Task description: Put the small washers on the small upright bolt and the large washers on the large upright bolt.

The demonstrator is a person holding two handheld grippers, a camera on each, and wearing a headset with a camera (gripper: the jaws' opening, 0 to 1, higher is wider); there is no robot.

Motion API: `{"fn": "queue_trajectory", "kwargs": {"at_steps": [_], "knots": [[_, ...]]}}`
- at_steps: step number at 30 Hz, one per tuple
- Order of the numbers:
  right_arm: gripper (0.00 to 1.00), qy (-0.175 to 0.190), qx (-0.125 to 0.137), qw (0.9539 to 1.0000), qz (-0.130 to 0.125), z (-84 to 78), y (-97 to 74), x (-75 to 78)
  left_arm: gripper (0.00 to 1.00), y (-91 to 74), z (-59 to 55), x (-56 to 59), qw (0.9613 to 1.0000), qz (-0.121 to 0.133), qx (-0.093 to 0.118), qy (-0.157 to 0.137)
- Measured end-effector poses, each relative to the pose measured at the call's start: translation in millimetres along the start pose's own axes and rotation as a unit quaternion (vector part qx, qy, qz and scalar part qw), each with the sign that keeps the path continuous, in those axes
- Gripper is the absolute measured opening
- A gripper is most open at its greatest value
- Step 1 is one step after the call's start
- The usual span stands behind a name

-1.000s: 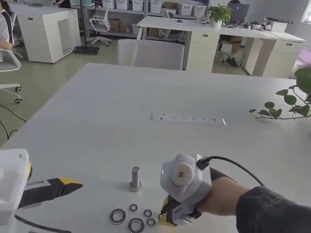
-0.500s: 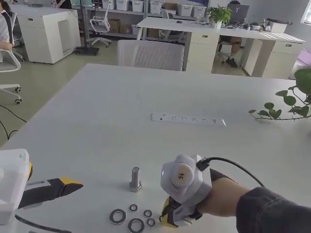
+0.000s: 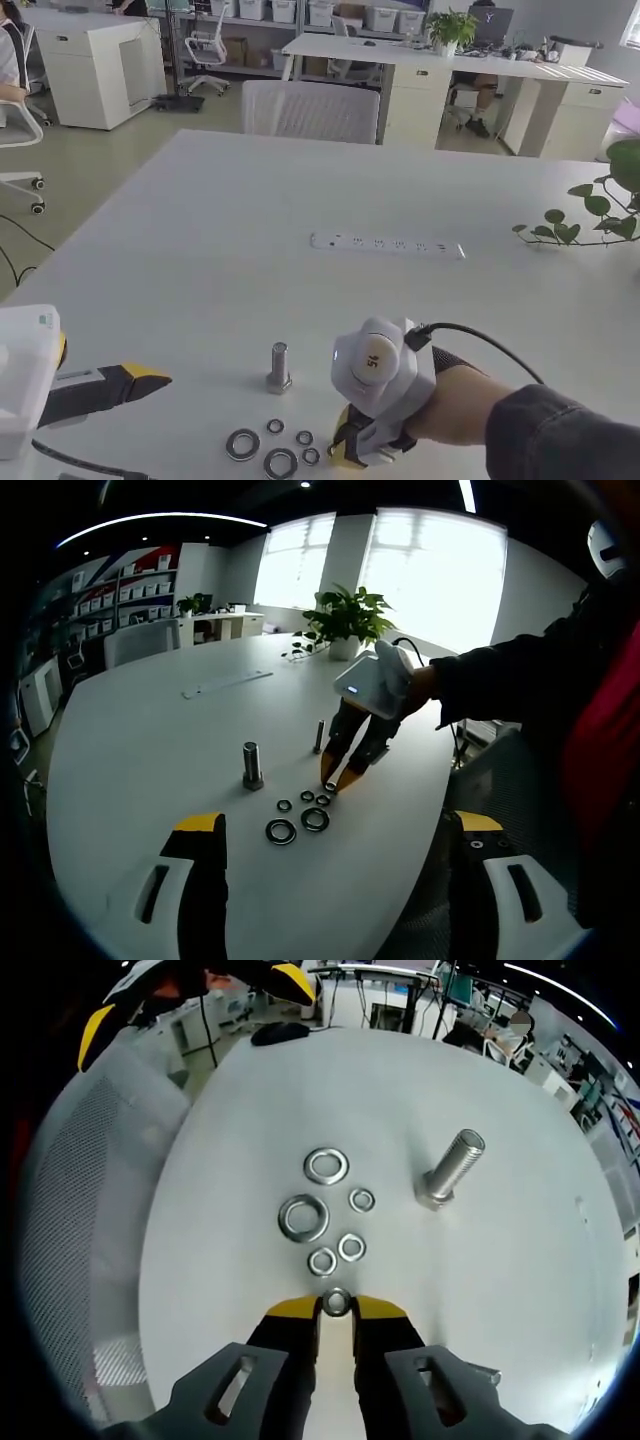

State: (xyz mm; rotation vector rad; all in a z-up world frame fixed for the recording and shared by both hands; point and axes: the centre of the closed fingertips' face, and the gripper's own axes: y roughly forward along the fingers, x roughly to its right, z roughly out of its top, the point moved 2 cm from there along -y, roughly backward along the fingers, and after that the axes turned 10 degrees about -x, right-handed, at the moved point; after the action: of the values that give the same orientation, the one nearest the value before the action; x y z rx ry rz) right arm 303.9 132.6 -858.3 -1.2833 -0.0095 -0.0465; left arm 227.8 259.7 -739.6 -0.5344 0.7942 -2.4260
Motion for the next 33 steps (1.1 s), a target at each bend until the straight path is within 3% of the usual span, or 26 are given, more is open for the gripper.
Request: {"fn": "queue_trajectory", "kwargs": {"at_steps": [33], "knots": [[0.12,0.008,-0.008,0.9999,-0.009,-12.7,-16.9,1.2,0.92,2.8,1.9,0.5,1.0000,-0.006,0.000,0.005]]}}
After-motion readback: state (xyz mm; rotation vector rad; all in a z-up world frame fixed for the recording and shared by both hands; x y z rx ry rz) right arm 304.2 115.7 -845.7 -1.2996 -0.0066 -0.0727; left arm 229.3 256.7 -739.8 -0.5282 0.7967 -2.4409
